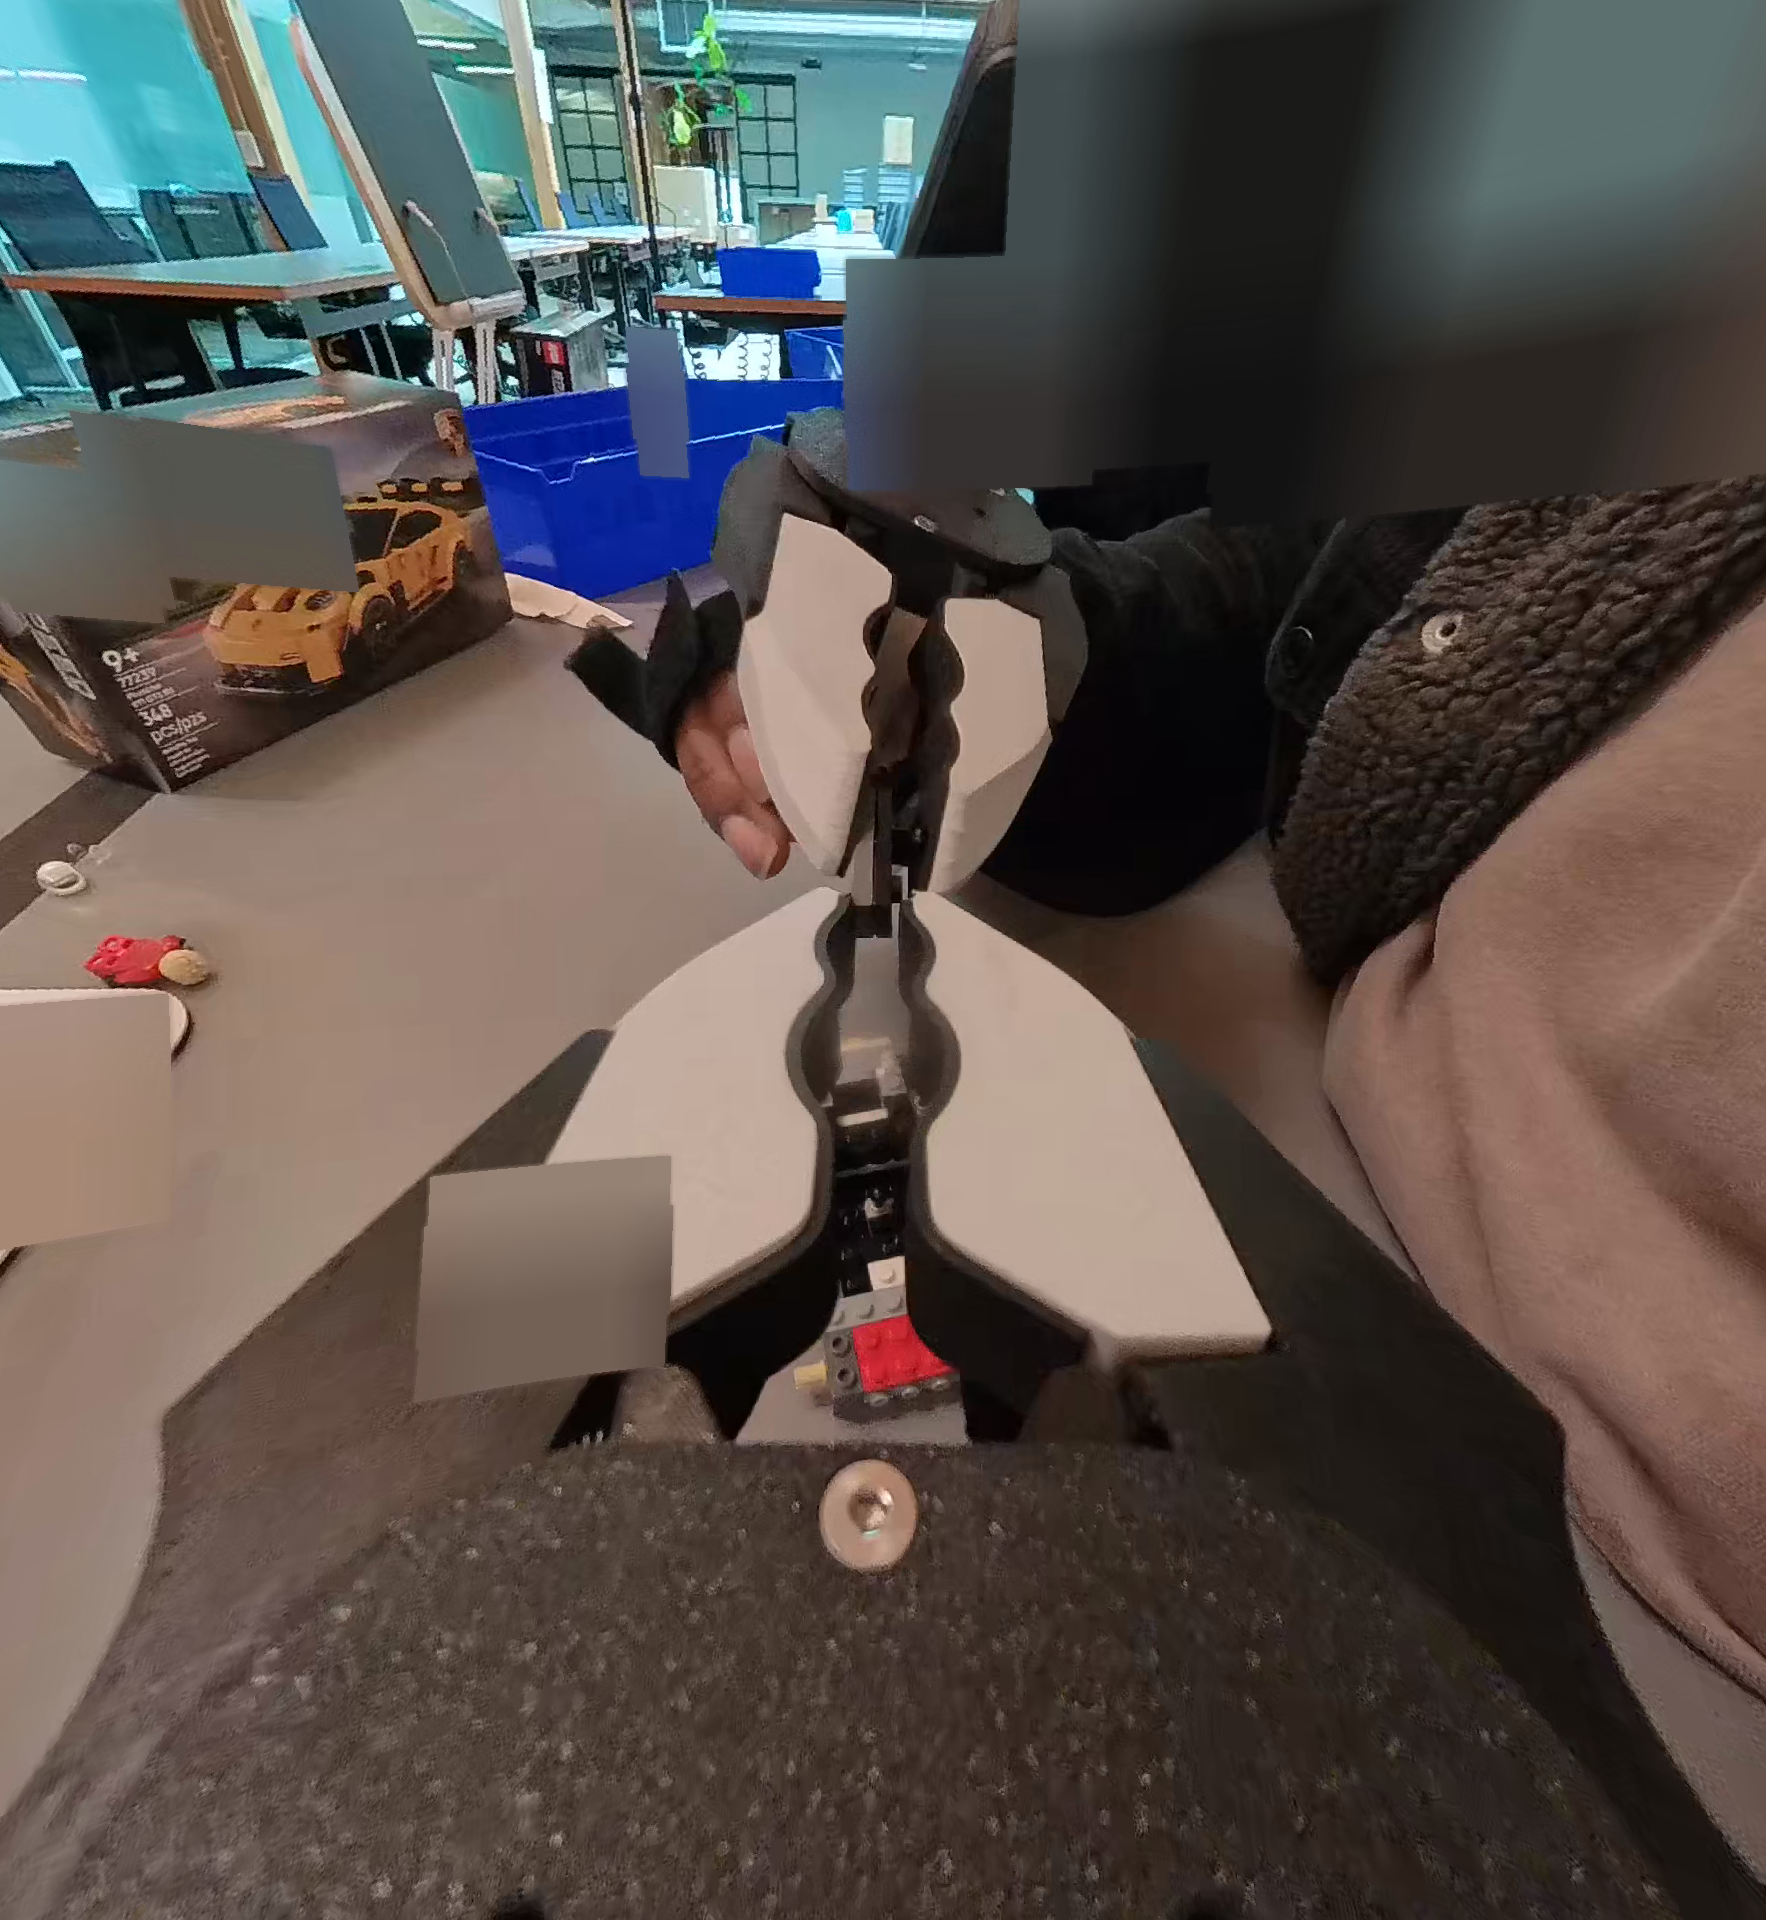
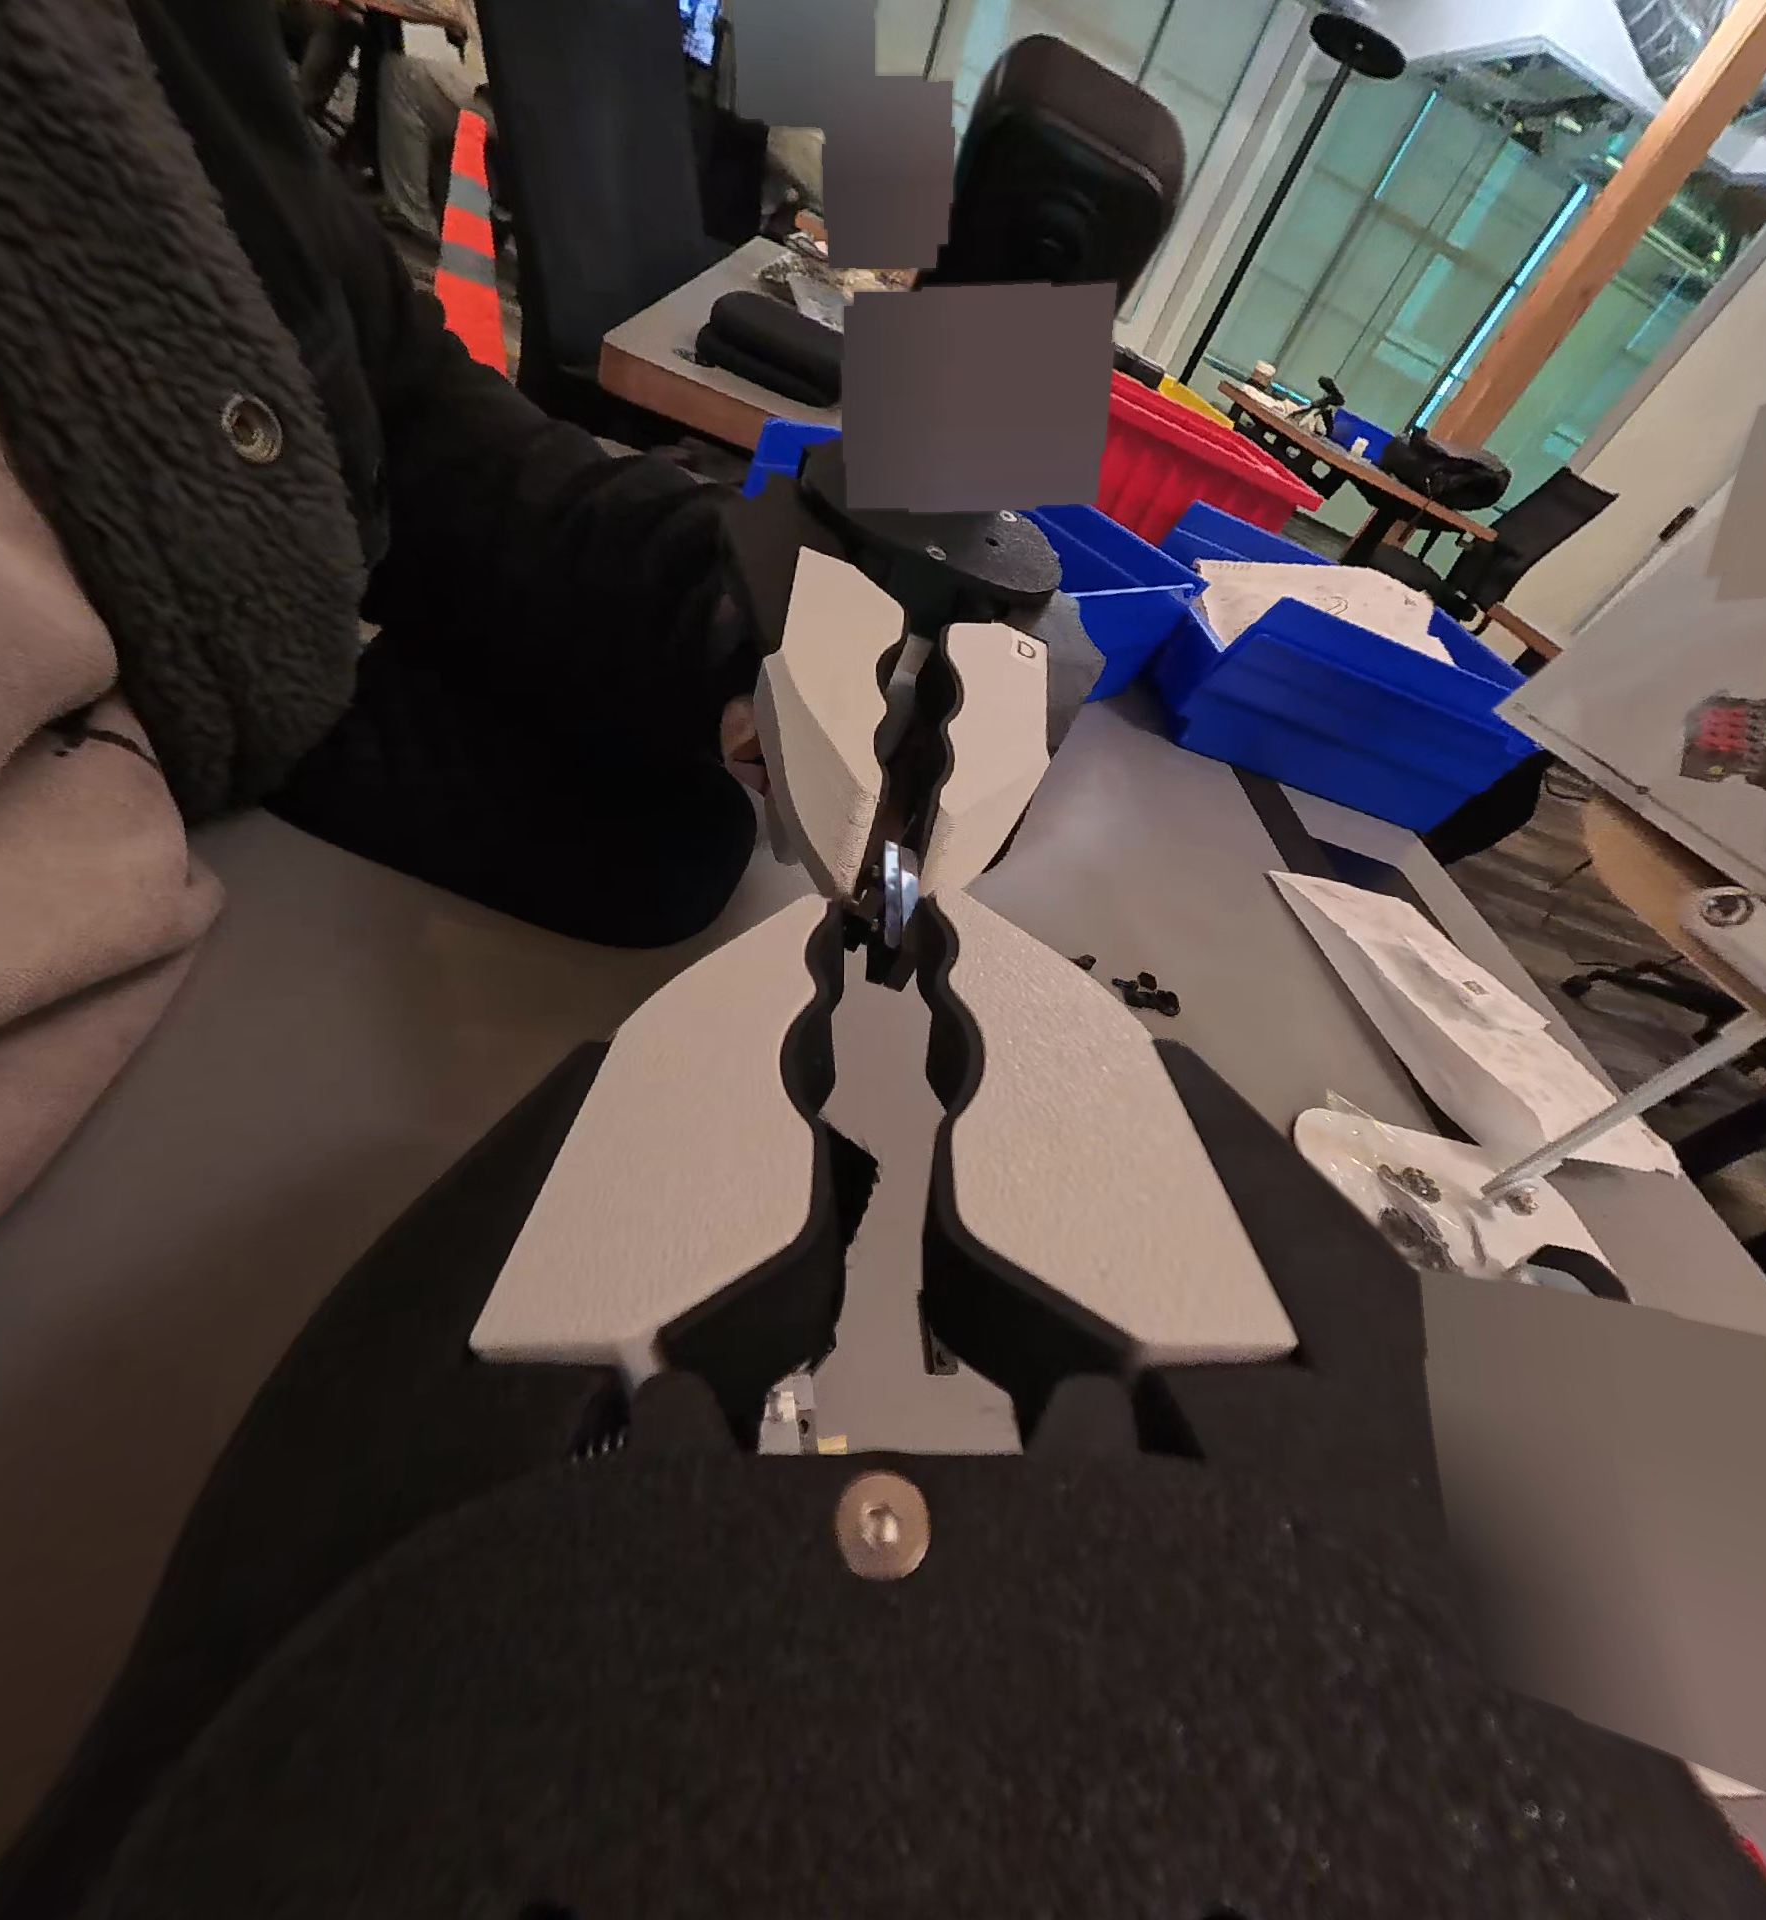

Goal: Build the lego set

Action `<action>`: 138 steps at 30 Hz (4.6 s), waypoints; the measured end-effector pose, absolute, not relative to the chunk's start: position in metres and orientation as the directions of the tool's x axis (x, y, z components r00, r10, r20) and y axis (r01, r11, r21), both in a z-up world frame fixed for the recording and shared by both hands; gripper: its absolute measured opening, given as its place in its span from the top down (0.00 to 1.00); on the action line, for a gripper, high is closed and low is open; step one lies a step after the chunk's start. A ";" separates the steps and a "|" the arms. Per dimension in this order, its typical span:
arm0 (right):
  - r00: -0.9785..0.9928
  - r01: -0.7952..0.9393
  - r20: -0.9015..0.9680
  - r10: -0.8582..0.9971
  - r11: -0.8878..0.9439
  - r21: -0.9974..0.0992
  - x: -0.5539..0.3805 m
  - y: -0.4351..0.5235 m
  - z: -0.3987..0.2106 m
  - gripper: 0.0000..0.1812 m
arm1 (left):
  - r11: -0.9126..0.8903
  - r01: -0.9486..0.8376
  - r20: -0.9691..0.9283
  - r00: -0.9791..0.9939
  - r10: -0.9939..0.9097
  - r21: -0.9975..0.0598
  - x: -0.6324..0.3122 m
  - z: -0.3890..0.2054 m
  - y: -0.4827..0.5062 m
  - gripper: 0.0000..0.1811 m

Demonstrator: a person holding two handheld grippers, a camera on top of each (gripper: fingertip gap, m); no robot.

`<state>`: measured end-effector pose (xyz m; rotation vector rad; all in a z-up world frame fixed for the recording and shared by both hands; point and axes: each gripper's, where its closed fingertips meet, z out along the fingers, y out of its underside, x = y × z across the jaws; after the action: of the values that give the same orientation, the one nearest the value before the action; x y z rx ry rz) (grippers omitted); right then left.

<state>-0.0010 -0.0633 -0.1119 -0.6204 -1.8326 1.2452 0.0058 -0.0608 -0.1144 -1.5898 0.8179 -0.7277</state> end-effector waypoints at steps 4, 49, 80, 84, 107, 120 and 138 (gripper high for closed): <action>-0.559 -0.037 0.373 0.741 0.428 -0.903 0.000 -0.065 -0.119 0.93 | -0.074 -0.187 -0.045 0.562 -0.826 -0.980 0.005 -0.121 -0.062 0.97; -0.493 0.470 -0.528 0.692 -0.298 -0.830 -0.020 -0.036 -0.154 0.91 | -0.706 0.395 0.808 0.318 -0.496 -0.589 -0.013 -0.154 -0.036 0.97; -0.626 0.179 0.087 0.775 0.252 -0.951 -0.007 -0.072 -0.141 0.94 | -0.151 -0.279 -0.019 0.525 -0.851 -0.949 -0.007 -0.144 -0.070 0.97; -0.620 0.134 0.160 0.768 0.304 -0.943 -0.007 -0.075 -0.139 0.94 | -0.076 -0.355 -0.133 0.526 -0.840 -0.932 -0.007 -0.141 -0.073 0.97; -0.496 0.145 0.424 0.758 0.554 -0.820 -0.015 -0.046 -0.155 0.91 | -0.756 0.231 0.774 0.366 -0.516 -0.613 -0.013 -0.162 -0.052 0.97; -0.586 0.096 0.422 0.692 0.577 -0.811 -0.007 -0.057 -0.162 0.95 | -0.826 0.204 0.843 0.250 -0.476 -0.526 -0.003 -0.167 -0.061 0.97; -0.594 0.125 0.389 0.704 0.558 -0.820 -0.006 -0.054 -0.163 0.92 | -0.840 0.225 0.866 0.221 -0.449 -0.493 -0.005 -0.169 -0.060 0.97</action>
<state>-0.0055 -0.0544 -0.1633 -0.6640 -2.0582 1.0068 -0.0053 -0.0597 -0.1689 -1.9717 0.2062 -1.6680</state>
